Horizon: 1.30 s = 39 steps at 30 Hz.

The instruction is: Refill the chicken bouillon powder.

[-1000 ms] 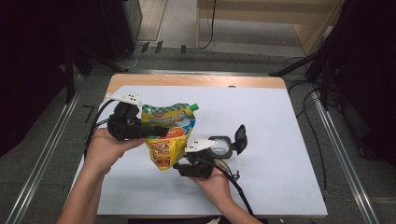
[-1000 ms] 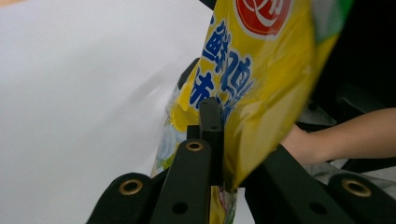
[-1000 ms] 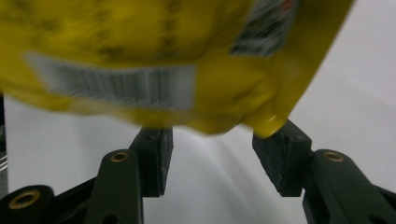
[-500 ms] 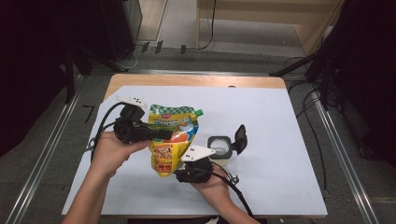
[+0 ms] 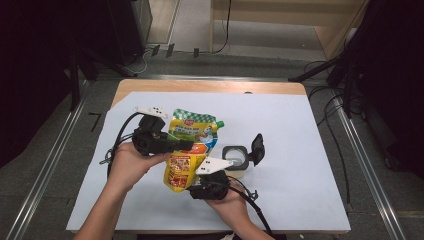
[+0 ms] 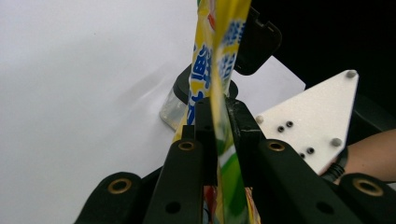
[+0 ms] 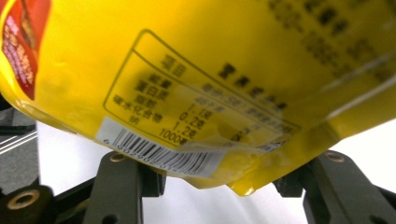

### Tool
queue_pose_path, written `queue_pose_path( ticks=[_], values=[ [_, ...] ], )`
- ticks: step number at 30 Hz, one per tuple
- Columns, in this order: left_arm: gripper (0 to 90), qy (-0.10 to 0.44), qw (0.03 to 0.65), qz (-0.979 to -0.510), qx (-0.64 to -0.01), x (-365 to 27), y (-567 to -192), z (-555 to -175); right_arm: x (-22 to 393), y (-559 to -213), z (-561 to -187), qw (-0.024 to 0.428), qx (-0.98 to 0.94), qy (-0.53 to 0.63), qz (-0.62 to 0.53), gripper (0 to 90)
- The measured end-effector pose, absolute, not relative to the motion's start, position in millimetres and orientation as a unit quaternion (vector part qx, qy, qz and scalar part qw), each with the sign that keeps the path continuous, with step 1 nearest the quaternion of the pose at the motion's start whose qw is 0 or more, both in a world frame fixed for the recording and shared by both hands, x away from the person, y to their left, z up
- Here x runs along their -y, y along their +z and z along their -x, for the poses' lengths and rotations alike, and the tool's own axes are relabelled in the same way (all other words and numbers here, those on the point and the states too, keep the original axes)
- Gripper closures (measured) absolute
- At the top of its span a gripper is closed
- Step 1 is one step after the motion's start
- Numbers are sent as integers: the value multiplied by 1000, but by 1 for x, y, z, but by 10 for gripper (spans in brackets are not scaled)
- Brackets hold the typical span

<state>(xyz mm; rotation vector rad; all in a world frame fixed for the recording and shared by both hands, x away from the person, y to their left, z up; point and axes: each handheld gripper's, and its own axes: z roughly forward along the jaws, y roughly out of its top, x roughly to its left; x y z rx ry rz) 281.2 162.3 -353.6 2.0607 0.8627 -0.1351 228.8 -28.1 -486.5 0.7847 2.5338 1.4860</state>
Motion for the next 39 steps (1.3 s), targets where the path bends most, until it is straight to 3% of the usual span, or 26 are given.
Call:
queue_pose_path(
  ticks=[5, 26, 39],
  values=[
    [808, -51, 434, -833, -340, -155, -357, -281, 28, -484, -225, 29, -830, 491, -264, 500],
    [768, -63, 417, -843, -334, -131, -366, -284, 32, -474, -207, 39, -826, 505, -249, 546],
    [732, -73, 403, -847, -338, -121, -369, -285, 34, -473, -203, 14, -820, 510, -262, 557]
  ],
)
